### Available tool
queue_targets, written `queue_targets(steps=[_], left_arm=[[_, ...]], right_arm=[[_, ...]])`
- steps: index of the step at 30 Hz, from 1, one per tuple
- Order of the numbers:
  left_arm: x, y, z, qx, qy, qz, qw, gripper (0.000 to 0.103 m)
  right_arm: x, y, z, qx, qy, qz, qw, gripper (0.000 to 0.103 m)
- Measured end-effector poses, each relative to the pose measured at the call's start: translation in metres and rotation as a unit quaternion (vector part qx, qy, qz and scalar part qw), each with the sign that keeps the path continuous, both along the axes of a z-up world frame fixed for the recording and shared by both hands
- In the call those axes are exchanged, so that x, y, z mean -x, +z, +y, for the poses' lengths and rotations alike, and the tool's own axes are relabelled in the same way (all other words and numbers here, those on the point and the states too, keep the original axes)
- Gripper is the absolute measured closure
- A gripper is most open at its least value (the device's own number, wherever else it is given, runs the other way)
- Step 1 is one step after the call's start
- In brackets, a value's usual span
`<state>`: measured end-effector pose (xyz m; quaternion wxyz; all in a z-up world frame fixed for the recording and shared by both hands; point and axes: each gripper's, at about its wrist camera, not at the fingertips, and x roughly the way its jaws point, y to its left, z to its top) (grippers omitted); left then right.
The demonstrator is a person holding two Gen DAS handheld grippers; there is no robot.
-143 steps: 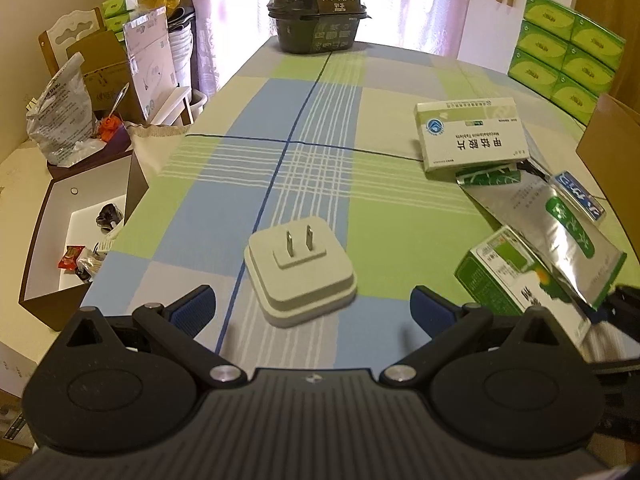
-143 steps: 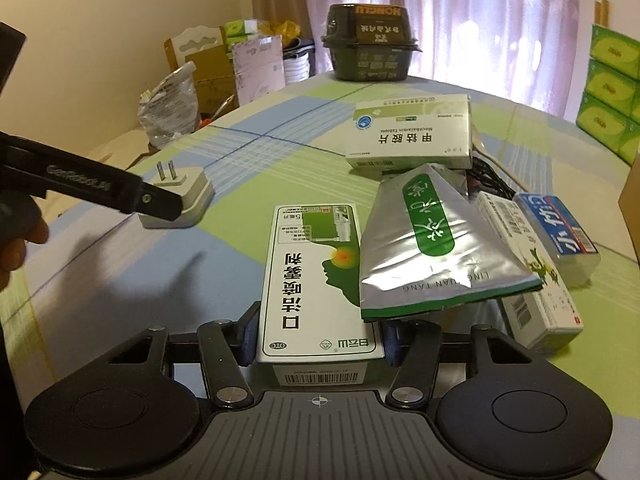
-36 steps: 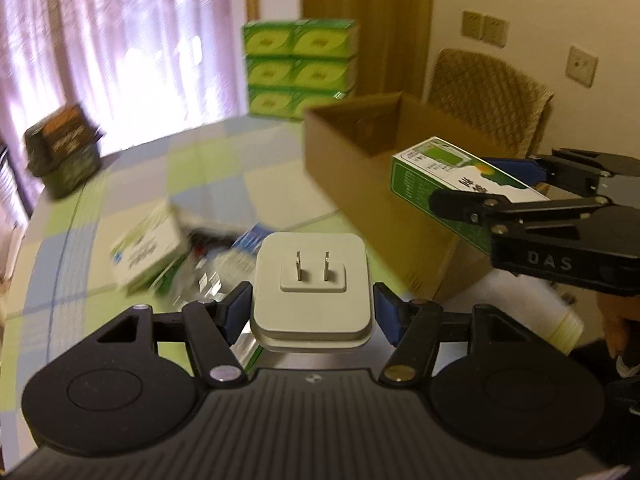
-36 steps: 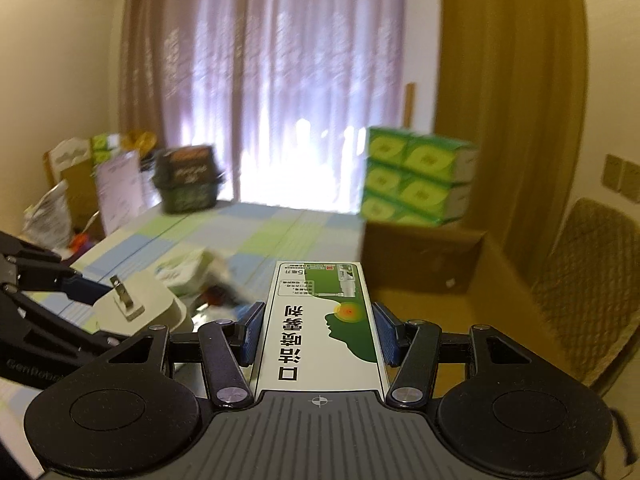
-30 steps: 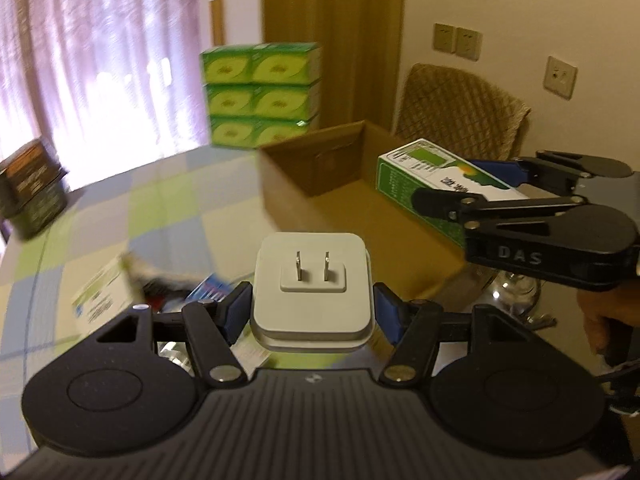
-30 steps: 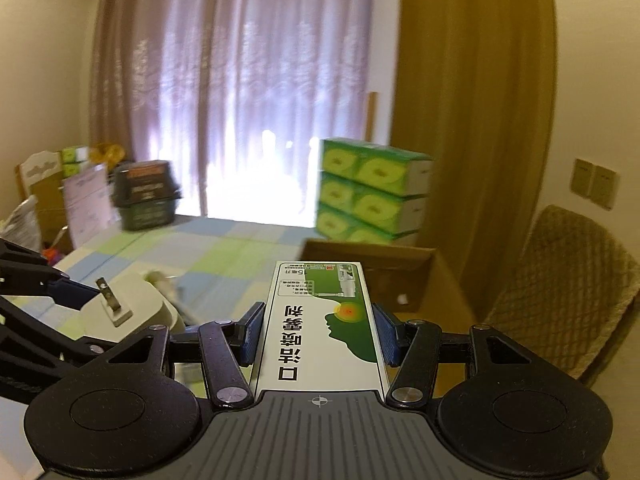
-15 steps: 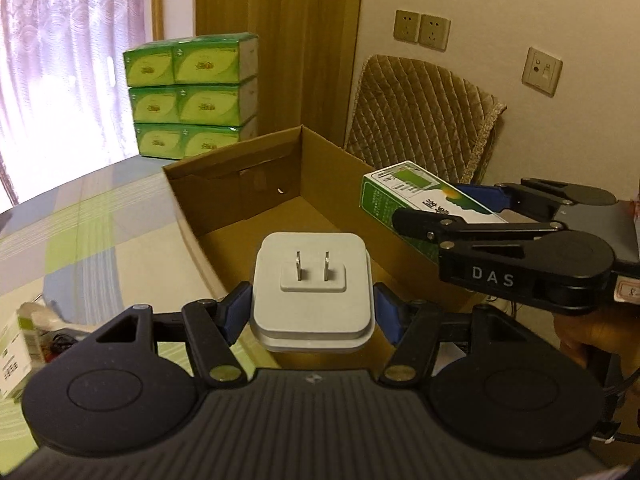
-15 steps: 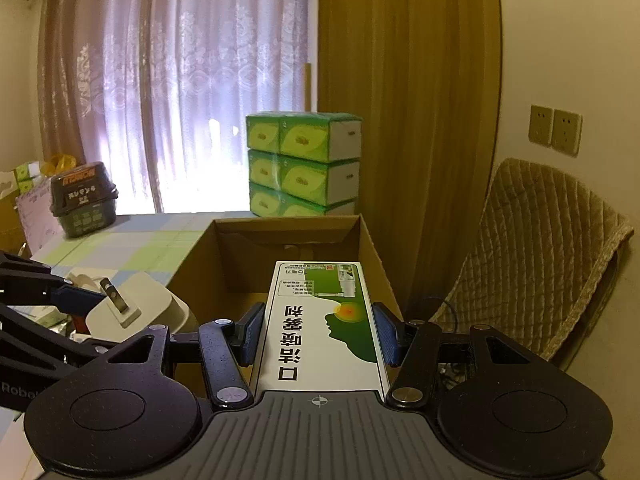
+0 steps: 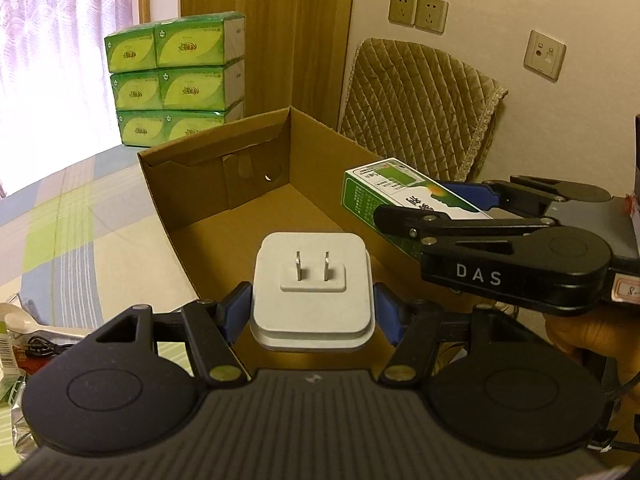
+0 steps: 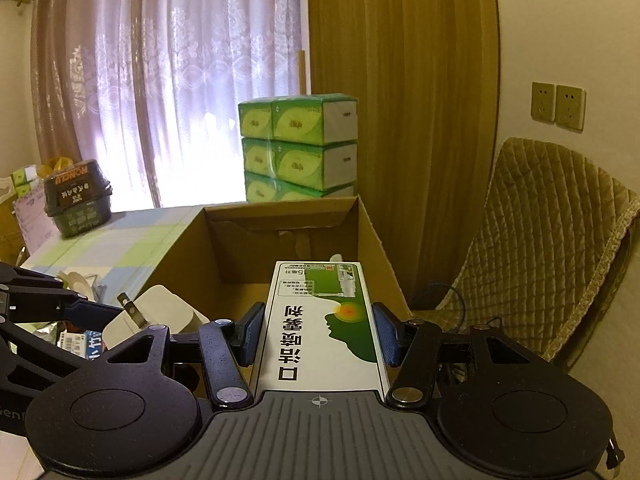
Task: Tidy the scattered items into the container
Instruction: 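Open left gripper to drop plug into cardboard box while right gripper releases green box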
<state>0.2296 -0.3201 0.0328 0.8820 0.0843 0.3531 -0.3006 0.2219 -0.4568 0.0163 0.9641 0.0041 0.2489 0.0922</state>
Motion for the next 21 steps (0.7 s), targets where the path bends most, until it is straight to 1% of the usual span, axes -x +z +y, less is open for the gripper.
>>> queue_targets(steps=[6,10,21], left_arm=[[0.002,0.005,0.007,-0.003,0.009,-0.011,0.9999,0.042],[0.006,0.011,0.020,0.000,0.023,-0.018,0.9996,0.042],[0.011,0.015,0.044,0.008,0.047,-0.014,0.9988,0.039]], right_arm=[[0.000,-0.003,-0.003,-0.002,-0.004,0.002,1.000,0.045],[0.001,-0.004,-0.004,-0.003,-0.003,0.005,1.000,0.045],[-0.004,-0.004,0.006,-0.004,0.010,0.009,1.000,0.045]])
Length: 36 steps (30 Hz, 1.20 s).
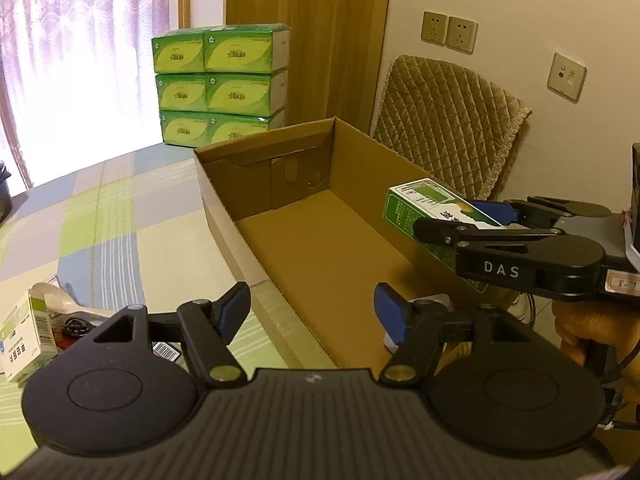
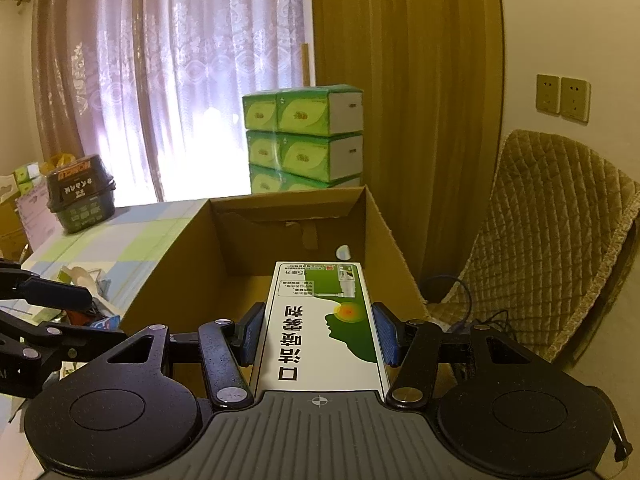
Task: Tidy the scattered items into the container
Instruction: 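Open left gripper to drop plug into cardboard box while right gripper releases green box, then withdraw both grippers from the cardboard box back over the table items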
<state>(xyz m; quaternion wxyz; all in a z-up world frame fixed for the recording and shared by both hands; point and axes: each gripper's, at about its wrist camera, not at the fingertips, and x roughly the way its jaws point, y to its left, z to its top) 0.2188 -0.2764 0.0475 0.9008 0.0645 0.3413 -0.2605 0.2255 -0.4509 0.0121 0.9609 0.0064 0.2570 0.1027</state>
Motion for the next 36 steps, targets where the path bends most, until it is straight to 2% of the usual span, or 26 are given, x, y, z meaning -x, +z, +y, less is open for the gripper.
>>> queue_targets(steps=[6,18,19,21,23,36], left_arm=[[0.000,-0.002,0.006,0.005,0.006,0.003,1.0000,0.037],[0.017,-0.005,0.032,0.007,0.027,0.009,0.9996,0.034],[0.019,-0.005,0.034,0.007,0.028,0.009,0.9995,0.032],[0.024,-0.004,0.039,0.007,0.032,0.011,0.9994,0.031],[0.030,-0.004,0.045,0.006,0.037,0.012,0.9992,0.031],[0.083,-0.011,0.093,0.011,0.082,0.027,0.9962,0.022]], right_arm=[[-0.006,0.001,0.011,0.014,0.020,-0.011,1.000,0.045],[0.012,0.009,0.005,0.008,0.001,-0.020,1.000,0.044],[0.015,0.010,0.006,0.008,0.001,-0.020,1.000,0.041],[0.022,0.012,0.007,0.004,-0.002,-0.027,1.000,0.005],[0.030,0.015,0.009,0.002,-0.003,-0.039,0.999,0.005],[0.090,0.023,0.033,-0.023,-0.003,-0.029,0.999,0.005]])
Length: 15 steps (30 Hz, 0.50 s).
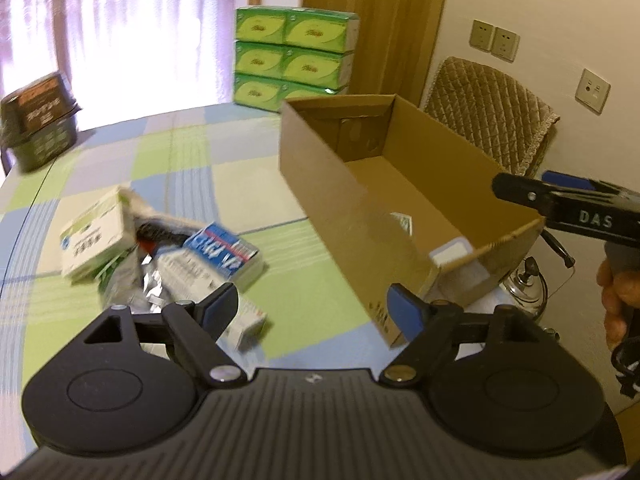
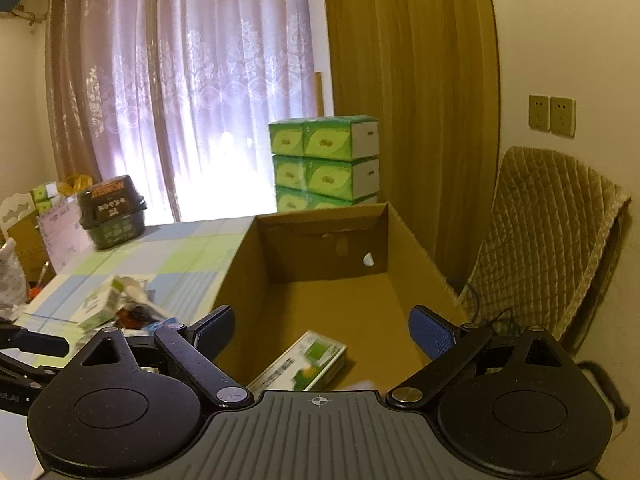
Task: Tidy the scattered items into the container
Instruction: 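Withdraw both grippers from the cardboard box back over the table items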
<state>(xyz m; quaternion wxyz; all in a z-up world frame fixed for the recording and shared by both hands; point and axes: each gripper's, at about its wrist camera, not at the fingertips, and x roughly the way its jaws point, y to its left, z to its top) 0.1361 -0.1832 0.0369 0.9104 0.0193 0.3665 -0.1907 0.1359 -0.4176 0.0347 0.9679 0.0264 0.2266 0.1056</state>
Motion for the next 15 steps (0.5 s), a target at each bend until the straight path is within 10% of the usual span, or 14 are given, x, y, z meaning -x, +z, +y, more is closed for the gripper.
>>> queue_targets(steps=[15], left_arm=[[0.060,-0.021,0.087,-0.016,0.084,0.019,0.9962,0.002]], right_arm=[[0.079,-0.025,0.052,-0.023,0.042,0.053,0.997,0.005]])
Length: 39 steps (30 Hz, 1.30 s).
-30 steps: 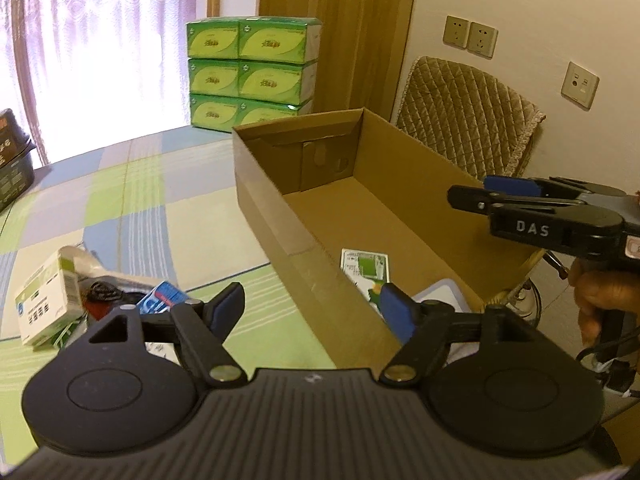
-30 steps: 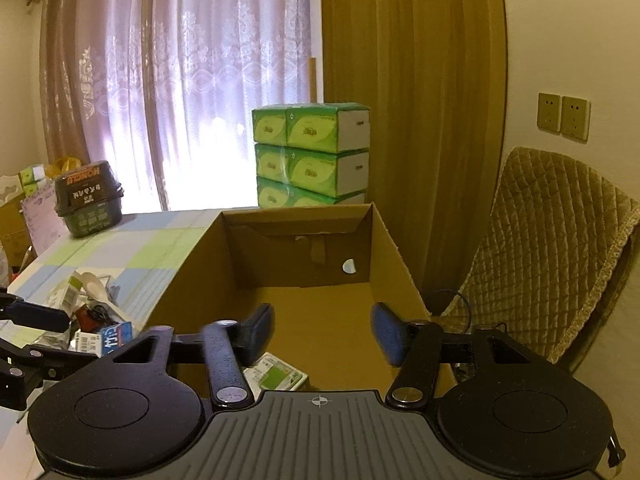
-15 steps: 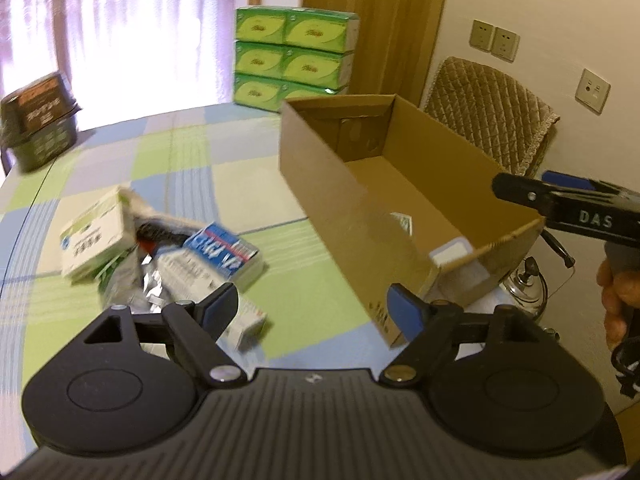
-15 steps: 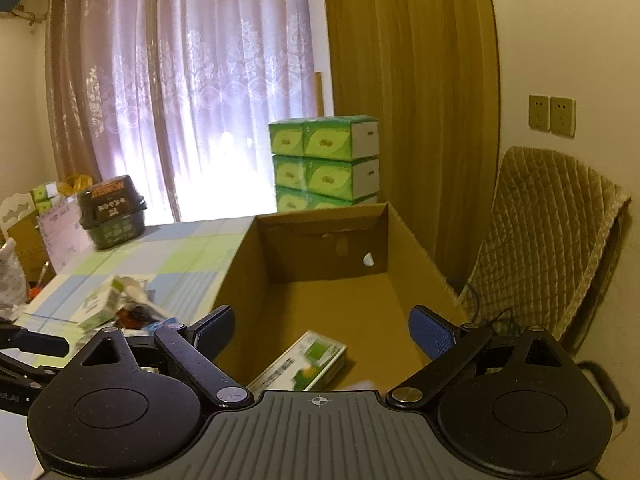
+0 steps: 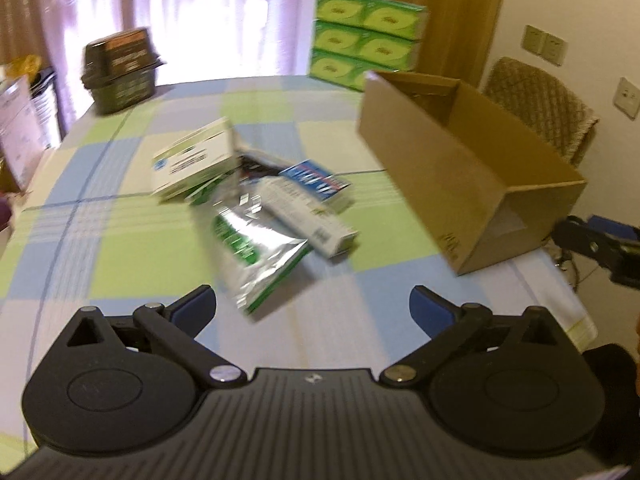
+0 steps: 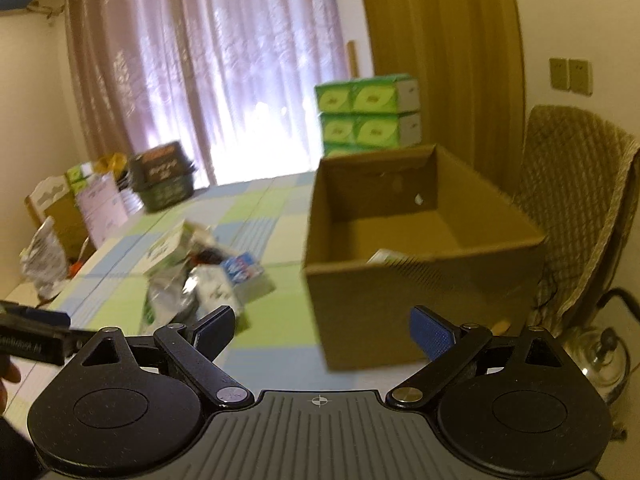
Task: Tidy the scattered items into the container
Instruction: 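Withdraw both grippers from the cardboard box back over the table items, then grasp the silver foil pouch with the left gripper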
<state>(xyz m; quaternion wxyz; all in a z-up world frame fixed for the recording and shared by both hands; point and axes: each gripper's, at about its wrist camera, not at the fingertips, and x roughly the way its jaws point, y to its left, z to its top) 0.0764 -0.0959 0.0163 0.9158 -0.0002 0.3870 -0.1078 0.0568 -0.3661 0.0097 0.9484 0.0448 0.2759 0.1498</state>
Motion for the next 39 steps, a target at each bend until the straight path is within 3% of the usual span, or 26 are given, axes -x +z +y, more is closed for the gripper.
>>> queue_targets(steps=[11,21,39], left_arm=[[0.008,-0.007,0.048,0.020,0.042,0.017,0.9988,0.002],[-0.009,-0.011,0.063,0.025,0.039,0.025,0.9986,0.002],[-0.061,-0.028,0.072,0.042,0.025,0.048,0.9977,0.002]], right_arm=[[0.008,-0.010,0.046,0.021,0.057,0.023,0.998,0.005],[-0.006,-0.023,0.084,0.061,0.105,0.024,0.992,0.005],[-0.053,-0.045,0.123,0.086,0.142,0.037,0.986,0.005]])
